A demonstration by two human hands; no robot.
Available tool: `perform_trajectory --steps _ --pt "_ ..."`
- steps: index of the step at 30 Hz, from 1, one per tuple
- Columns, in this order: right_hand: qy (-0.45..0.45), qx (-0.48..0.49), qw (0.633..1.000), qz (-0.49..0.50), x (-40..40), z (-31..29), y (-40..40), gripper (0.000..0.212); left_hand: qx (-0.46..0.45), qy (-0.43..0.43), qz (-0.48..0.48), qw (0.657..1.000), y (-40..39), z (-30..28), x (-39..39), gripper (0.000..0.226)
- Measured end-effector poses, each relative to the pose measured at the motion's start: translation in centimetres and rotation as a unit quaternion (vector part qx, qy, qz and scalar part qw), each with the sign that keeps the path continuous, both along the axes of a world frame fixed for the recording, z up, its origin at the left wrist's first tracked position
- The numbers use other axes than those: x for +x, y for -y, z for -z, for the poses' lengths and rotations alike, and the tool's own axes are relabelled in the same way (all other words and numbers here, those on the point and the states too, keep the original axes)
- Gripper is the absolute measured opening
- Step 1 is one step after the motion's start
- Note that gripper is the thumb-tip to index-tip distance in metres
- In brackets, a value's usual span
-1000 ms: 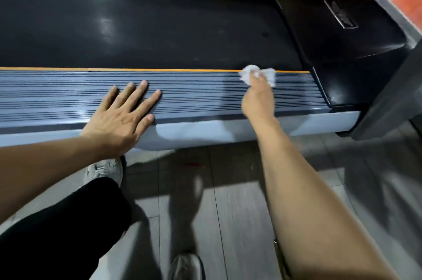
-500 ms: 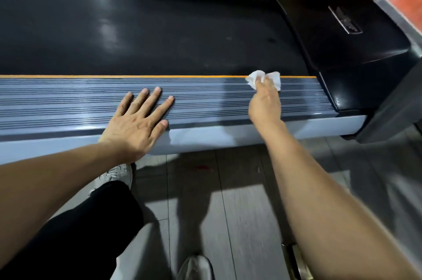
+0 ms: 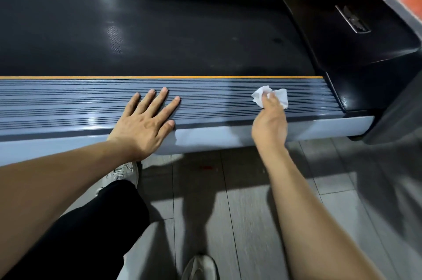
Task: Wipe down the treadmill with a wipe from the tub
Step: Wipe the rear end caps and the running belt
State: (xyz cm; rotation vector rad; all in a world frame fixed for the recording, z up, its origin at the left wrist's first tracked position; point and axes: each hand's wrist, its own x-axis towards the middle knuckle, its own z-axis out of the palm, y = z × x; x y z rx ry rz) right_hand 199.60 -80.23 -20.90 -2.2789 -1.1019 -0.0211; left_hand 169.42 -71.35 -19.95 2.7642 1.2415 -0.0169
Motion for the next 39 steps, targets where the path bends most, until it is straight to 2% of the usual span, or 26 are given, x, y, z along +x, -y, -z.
perform_trajectory --steps 1,3,5,8,10,13,15,16,19,22,25,27,29,30,32,34,36,38,39 --pt "-0.007 0.022 1.000 -0.010 -1.7 0.0 -0.4 0.046 -0.001 -0.001 0.000 1.000 0.0 -0.1 0.0 0.066" --pt "-0.008 0.079 0.990 -0.116 -7.3 0.3 -1.2 0.045 -0.003 -0.002 0.001 1.000 -0.1 -0.1 -0.1 0.068" --pt "0.009 0.067 0.965 -0.254 -13.2 0.1 -1.1 0.050 -0.007 0.002 0.007 1.000 -0.1 -0.1 -0.1 0.072" --pt "0.032 0.039 0.941 -0.333 -13.8 -0.4 -0.2 0.049 -0.015 0.003 0.008 1.000 -0.2 -0.1 -0.2 0.074" --pt "0.050 0.062 0.951 -0.298 -9.6 0.2 0.9 0.046 -0.013 -0.001 0.002 1.000 -0.3 0.0 -0.1 0.070" --pt "0.037 0.080 0.991 -0.101 -3.4 1.1 3.6 0.047 -0.012 -0.006 0.001 1.000 -0.1 0.1 -0.2 0.068" --pt "0.020 0.090 0.996 -0.010 -3.1 1.5 4.1 0.047 -0.016 -0.010 0.002 1.000 -0.1 0.0 -0.2 0.068" --pt "0.024 0.103 0.994 -0.007 -4.4 1.5 3.8 0.046 -0.021 -0.012 0.002 1.000 -0.2 -0.1 -0.1 0.069" --pt "0.049 0.142 0.977 -0.150 -11.3 2.0 2.1 0.042 -0.047 -0.008 0.004 0.999 -0.5 -0.5 -0.1 0.077" --pt "0.030 0.093 0.953 -0.287 -17.5 1.5 1.8 0.049 -0.062 0.006 0.002 0.998 -0.9 -0.8 -1.5 0.087" --pt "0.078 0.072 0.926 -0.363 -15.7 1.3 0.7 0.046 -0.038 0.000 -0.034 0.999 -0.7 -1.1 -4.7 0.082" --pt "0.066 0.063 0.946 -0.313 -12.6 1.1 -0.4 0.044 -0.020 -0.014 -0.059 0.998 -0.3 -1.2 -7.6 0.074" --pt "0.016 0.042 0.981 -0.187 -9.8 0.0 -2.0 0.049 -0.009 -0.022 -0.081 0.996 0.1 -1.3 -10.9 0.067" --pt "-0.002 0.020 0.991 -0.134 -8.7 -0.5 -2.9 0.054 -0.008 -0.029 -0.082 0.996 0.2 -1.3 -12.4 0.067" --pt "-0.009 -0.047 0.996 -0.079 -8.4 -1.4 -4.8 0.046 -0.017 -0.050 -0.061 0.997 0.4 -1.2 -14.5 0.069" --pt "0.003 -0.032 0.995 -0.097 -10.7 -2.5 -6.8 0.046 -0.038 -0.055 -0.051 0.996 0.4 -0.8 -14.9 0.073" --pt "-0.005 -0.004 0.982 -0.186 -15.5 -3.0 -8.5 0.040 -0.039 -0.042 -0.059 0.997 0.3 -0.5 -14.5 0.076" --pt "-0.005 -0.050 0.953 -0.299 -21.0 -3.2 -9.3 0.045 -0.039 -0.051 -0.057 0.996 0.0 -0.7 -14.4 0.076" --pt "0.024 -0.073 0.936 -0.342 -23.2 -3.5 -9.4 0.051 -0.041 -0.063 -0.053 0.996 -0.2 -0.8 -14.4 0.077"
